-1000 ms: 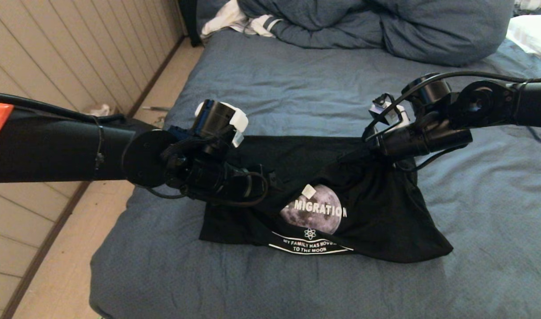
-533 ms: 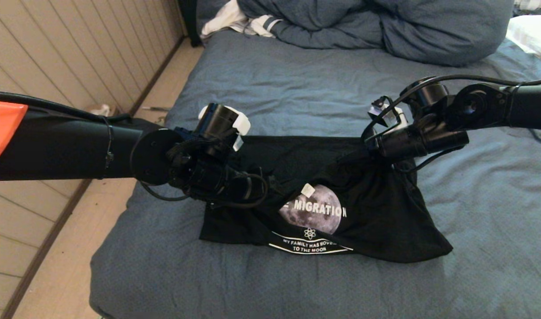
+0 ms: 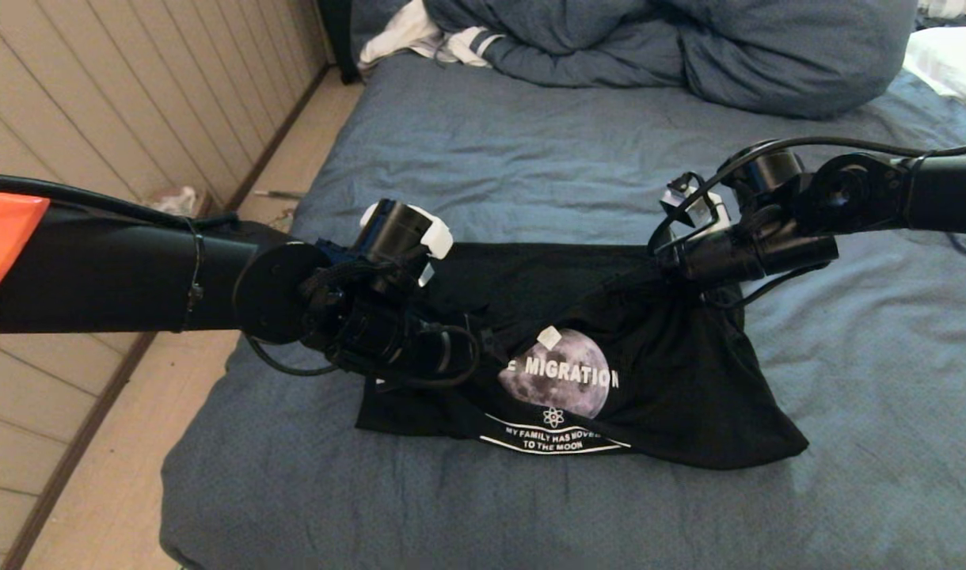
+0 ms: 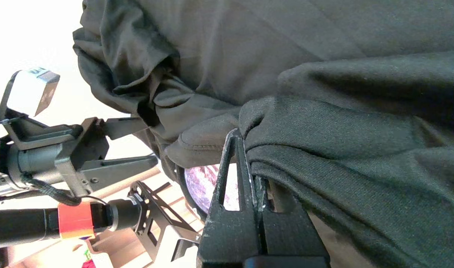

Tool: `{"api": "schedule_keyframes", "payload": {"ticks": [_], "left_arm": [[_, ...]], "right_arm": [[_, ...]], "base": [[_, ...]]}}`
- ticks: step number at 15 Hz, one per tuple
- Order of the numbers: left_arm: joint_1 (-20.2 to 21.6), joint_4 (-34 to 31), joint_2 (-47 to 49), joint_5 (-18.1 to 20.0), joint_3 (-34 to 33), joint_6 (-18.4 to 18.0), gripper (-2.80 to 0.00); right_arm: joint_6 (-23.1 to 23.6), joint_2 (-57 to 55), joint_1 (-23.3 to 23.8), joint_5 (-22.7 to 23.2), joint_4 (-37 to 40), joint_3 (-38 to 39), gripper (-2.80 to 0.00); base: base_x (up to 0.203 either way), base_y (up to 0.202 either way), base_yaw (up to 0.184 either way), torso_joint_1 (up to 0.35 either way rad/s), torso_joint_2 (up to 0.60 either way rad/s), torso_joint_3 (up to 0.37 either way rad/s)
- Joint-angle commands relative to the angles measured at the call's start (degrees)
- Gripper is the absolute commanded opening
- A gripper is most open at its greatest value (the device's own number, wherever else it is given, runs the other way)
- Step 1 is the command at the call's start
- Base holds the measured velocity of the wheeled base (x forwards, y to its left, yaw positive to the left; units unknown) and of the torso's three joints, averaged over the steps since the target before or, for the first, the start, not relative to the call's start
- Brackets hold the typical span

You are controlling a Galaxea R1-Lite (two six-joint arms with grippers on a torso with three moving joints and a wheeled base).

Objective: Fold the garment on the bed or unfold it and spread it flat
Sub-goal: Fold the black T-shirt

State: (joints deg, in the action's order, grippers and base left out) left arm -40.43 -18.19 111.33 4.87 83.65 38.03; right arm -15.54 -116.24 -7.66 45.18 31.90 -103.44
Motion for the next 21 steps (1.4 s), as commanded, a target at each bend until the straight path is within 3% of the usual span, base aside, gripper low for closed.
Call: {"api": "schedule_keyframes", "payload": {"ticks": [1, 12, 18, 21], "left_arm": [[-0.1, 0.1, 1.4, 0.0, 0.0, 0.2, 0.00], [5.2, -1.0, 3.4, -0.2, 9.4, -1.8, 0.00], [5.4, -9.1, 4.3, -0.3, 17.6, -2.1, 0.00], [5.4, -9.1, 3.8, -0.3, 17.7, -2.3, 0.00]], "right_arm": [[-0.1, -0.5, 0.2, 0.3, 0.2, -0.3, -2.80], [0.0, -1.4, -0.1, 0.3, 0.2, -0.4, -2.80], [0.0, -2.2, -0.1, 0.3, 0.2, -0.5, -2.80], [0.0, -2.5, -0.2, 0.3, 0.2, -0.7, -2.80]], "base": [[0.000, 0.000, 0.000, 0.000, 0.00, 0.000], [0.000, 0.000, 0.000, 0.000, 0.00, 0.000], [0.000, 0.000, 0.000, 0.000, 0.00, 0.000], [0.000, 0.000, 0.000, 0.000, 0.00, 0.000]]}}
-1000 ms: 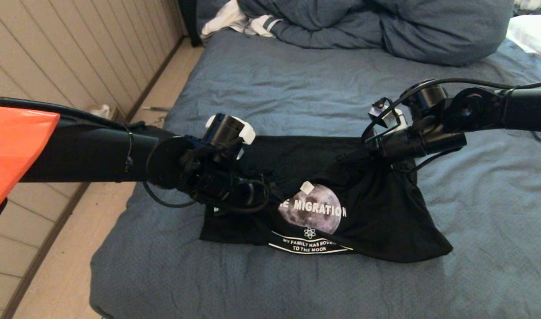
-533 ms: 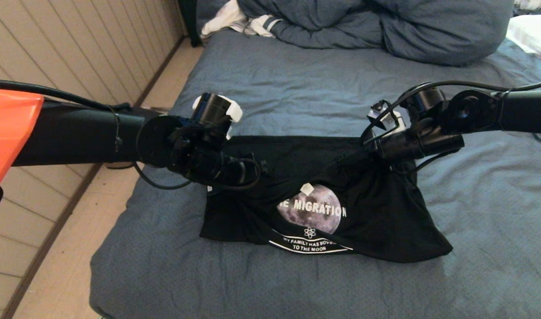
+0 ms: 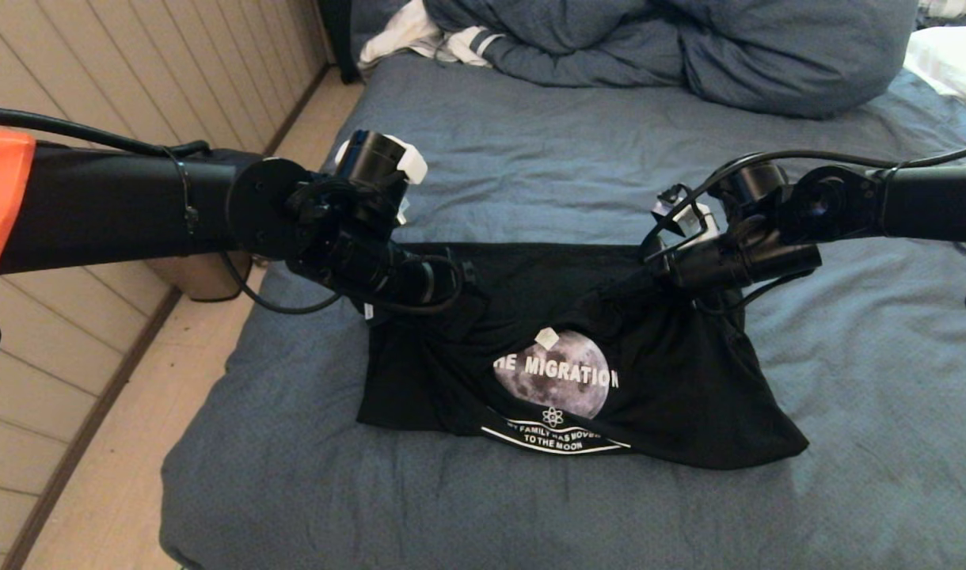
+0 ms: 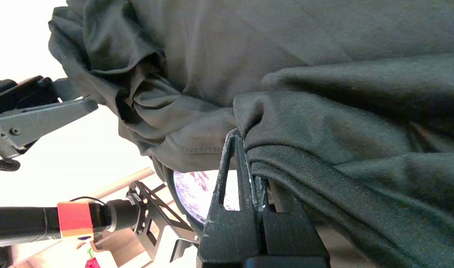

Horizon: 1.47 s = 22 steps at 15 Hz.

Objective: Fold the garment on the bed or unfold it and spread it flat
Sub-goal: Fold the black T-shirt

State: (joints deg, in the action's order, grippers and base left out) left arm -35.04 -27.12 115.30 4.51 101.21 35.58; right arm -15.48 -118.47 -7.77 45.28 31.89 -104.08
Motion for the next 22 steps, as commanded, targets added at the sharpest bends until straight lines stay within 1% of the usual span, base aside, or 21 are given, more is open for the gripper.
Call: {"api": "schedule_keyframes", "payload": {"ticks": [1, 2, 10, 14, 16, 20, 22], "left_arm": [[0.0, 0.0, -0.1, 0.1, -0.3, 0.1, -0.47], [0.0, -0.1, -0.1, 0.2, -0.6, 0.1, -2.80], [-1.3, -0.1, 1.2, 0.5, 0.0, 0.4, -2.80], [-1.3, -0.7, -0.7, 0.2, 1.0, 0.1, -2.80], [-1.3, -1.8, -2.0, 0.1, 1.7, -0.9, -2.80], [-0.2, -4.5, -2.5, 0.1, 5.8, -3.2, -2.80], [0.8, -4.2, -1.8, 0.1, 7.1, -4.4, -2.80]], "right_arm": [[-0.1, -0.3, 0.0, 0.3, 0.2, -0.1, -2.80], [-0.1, -0.3, 0.0, 0.3, 0.2, -0.1, -2.80], [-0.1, -0.3, 0.0, 0.2, 0.2, -0.1, -2.80], [-0.1, 0.1, 0.2, 0.2, 0.2, -0.4, -2.80], [-0.1, 0.5, 0.4, 0.2, 0.2, -0.7, -2.80], [-0.1, 1.2, 0.6, 0.0, 0.2, -2.4, -2.80], [-0.2, 0.7, 0.8, -0.2, 0.3, -4.6, -2.80]], "base": [[0.000, 0.000, 0.000, 0.000, 0.00, 0.000], [0.000, 0.000, 0.000, 0.000, 0.00, 0.000], [0.000, 0.000, 0.000, 0.000, 0.00, 0.000], [0.000, 0.000, 0.000, 0.000, 0.00, 0.000], [0.000, 0.000, 0.000, 0.000, 0.00, 0.000], [0.000, 0.000, 0.000, 0.000, 0.00, 0.000], [0.000, 0.000, 0.000, 0.000, 0.00, 0.000]]}}
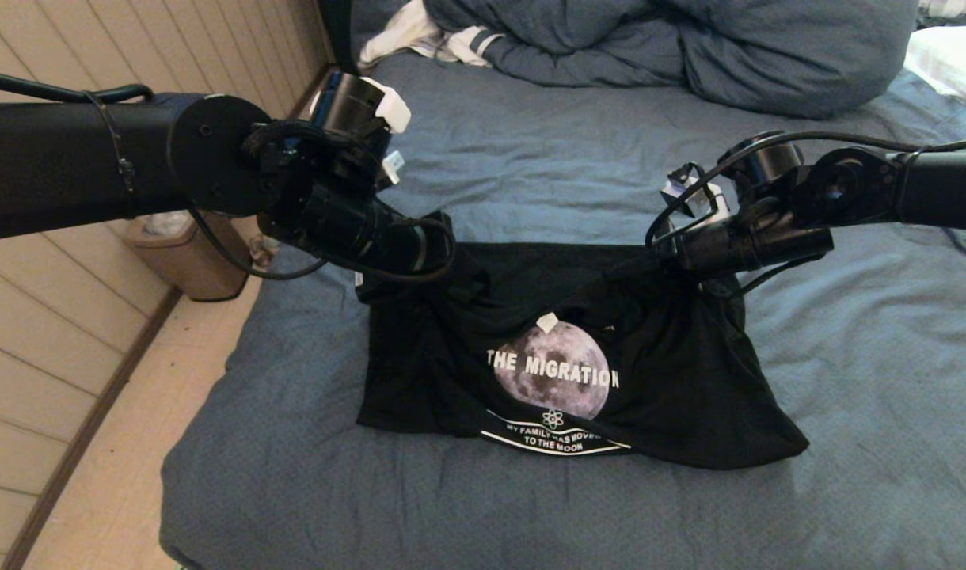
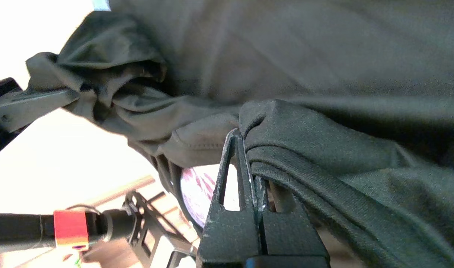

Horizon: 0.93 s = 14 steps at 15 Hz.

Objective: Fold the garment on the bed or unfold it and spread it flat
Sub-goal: Fold the black T-shirt

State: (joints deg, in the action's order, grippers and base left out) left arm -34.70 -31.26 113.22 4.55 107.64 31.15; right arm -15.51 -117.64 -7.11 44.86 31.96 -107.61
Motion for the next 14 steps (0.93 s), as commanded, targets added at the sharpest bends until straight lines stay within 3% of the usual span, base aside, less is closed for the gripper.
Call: {"api": "schedule_keyframes", "payload": {"ticks": [1, 7, 14], "left_arm": [[0.6, 0.2, 0.6, 0.0, 0.6, -1.0, -2.80], [2.4, 5.9, 5.2, 0.6, 0.6, -5.2, -2.80], [4.9, 24.5, 7.8, 1.0, 0.6, -6.2, -2.80]], "right_arm": [[-0.1, -0.5, 0.2, 0.2, 0.2, -2.7, -2.80], [-0.2, -2.7, 0.3, 0.1, -6.2, -4.5, -2.80], [-0.5, -5.4, 2.1, 0.1, -14.0, -4.4, -2.80]], "base": [[0.000, 0.000, 0.000, 0.000, 0.00, 0.000], [0.000, 0.000, 0.000, 0.000, 0.00, 0.000], [0.000, 0.000, 0.000, 0.000, 0.00, 0.000]]}}
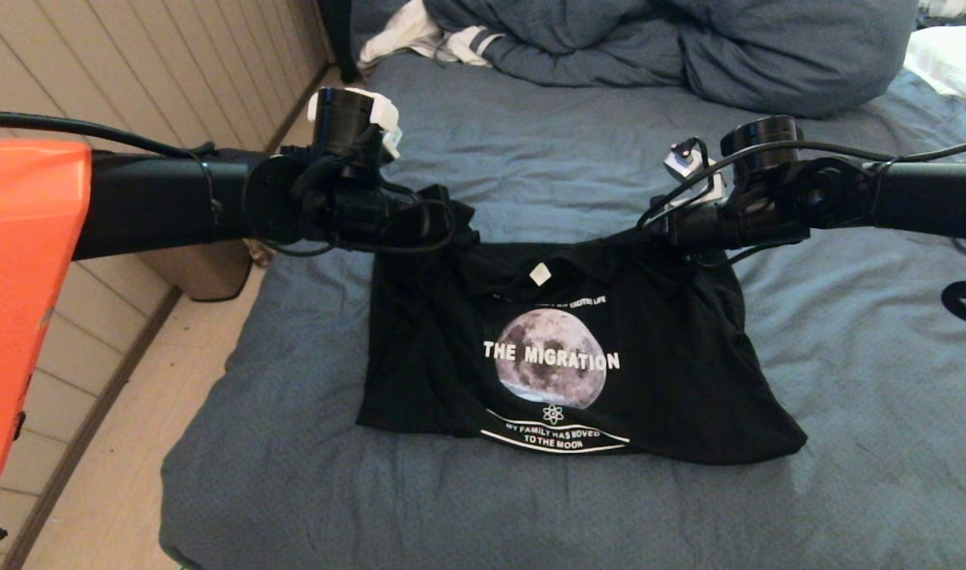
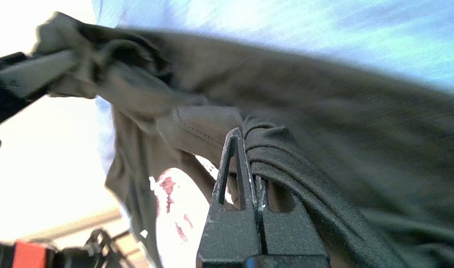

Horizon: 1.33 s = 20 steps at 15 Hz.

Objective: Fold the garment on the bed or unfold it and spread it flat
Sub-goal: Fold the black T-shirt

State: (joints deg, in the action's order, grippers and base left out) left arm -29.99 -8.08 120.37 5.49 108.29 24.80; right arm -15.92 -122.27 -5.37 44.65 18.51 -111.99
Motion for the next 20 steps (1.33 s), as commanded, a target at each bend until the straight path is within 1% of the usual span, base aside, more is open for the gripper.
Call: {"api": "schedule_keyframes", "payload": {"ticks": [1, 3, 4, 5, 6, 7, 8, 11, 12, 14, 16, 20], "left_arm": [[0.5, 2.7, 1.3, 0.7, -0.1, 0.2, -2.80], [0.5, 3.6, 2.3, 2.1, -0.1, 0.2, -2.80], [0.6, 3.7, 2.8, 2.1, -0.1, 0.1, -2.80], [0.5, 3.6, 3.0, 2.2, -0.2, -0.5, -2.80], [0.5, 3.6, 3.0, 2.5, -0.8, -1.9, -2.80], [0.5, 3.5, 2.9, 2.7, -1.2, -2.9, -2.80], [0.5, 3.5, 2.8, 2.9, -1.0, -2.9, 0.00], [0.5, 3.2, 2.1, 4.5, -0.5, -2.8, 0.00], [0.5, 3.5, 1.4, 4.4, -0.1, -2.9, 0.00], [2.3, 3.8, -0.7, 4.5, 0.2, -3.2, 0.00], [3.9, 5.1, -2.3, 4.5, 0.3, -3.5, 0.00], [5.4, 5.3, -6.0, 4.5, 0.3, -3.4, 0.00]], "right_arm": [[-0.1, -1.1, 0.6, 0.2, -1.8, 0.0, -2.80], [-0.1, -1.4, 0.9, 0.1, -3.1, 0.0, -2.80], [0.0, -1.4, 0.9, 0.1, -3.1, 0.0, -2.80], [0.0, -1.4, 0.8, 0.1, -3.0, 0.0, -2.80], [0.0, -1.4, 0.8, 0.0, -3.0, 0.0, -2.80], [0.1, -1.2, 0.7, -0.2, -3.0, 0.3, 0.00], [0.4, -1.1, 0.8, -0.1, -3.1, 0.5, 0.00], [0.7, -0.7, 1.0, 0.0, -3.1, 0.5, 0.00], [0.7, -0.3, 1.2, 0.0, -3.0, 0.5, 0.00], [0.6, 0.9, 2.3, 0.1, -3.0, 0.6, 0.00], [0.6, 2.0, 2.4, 0.1, -3.0, 0.7, 0.00], [0.5, 4.3, 3.3, 0.0, -2.8, 0.8, 0.00]], "base": [[0.000, 0.000, 0.000, 0.000, 0.00, 0.000], [0.000, 0.000, 0.000, 0.000, 0.00, 0.000], [0.000, 0.000, 0.000, 0.000, 0.00, 0.000], [0.000, 0.000, 0.000, 0.000, 0.00, 0.000], [0.000, 0.000, 0.000, 0.000, 0.00, 0.000], [0.000, 0.000, 0.000, 0.000, 0.00, 0.000], [0.000, 0.000, 0.000, 0.000, 0.00, 0.000], [0.000, 0.000, 0.000, 0.000, 0.00, 0.000], [0.000, 0.000, 0.000, 0.000, 0.00, 0.000], [0.000, 0.000, 0.000, 0.000, 0.00, 0.000], [0.000, 0.000, 0.000, 0.000, 0.00, 0.000], [0.000, 0.000, 0.000, 0.000, 0.00, 0.000]]}}
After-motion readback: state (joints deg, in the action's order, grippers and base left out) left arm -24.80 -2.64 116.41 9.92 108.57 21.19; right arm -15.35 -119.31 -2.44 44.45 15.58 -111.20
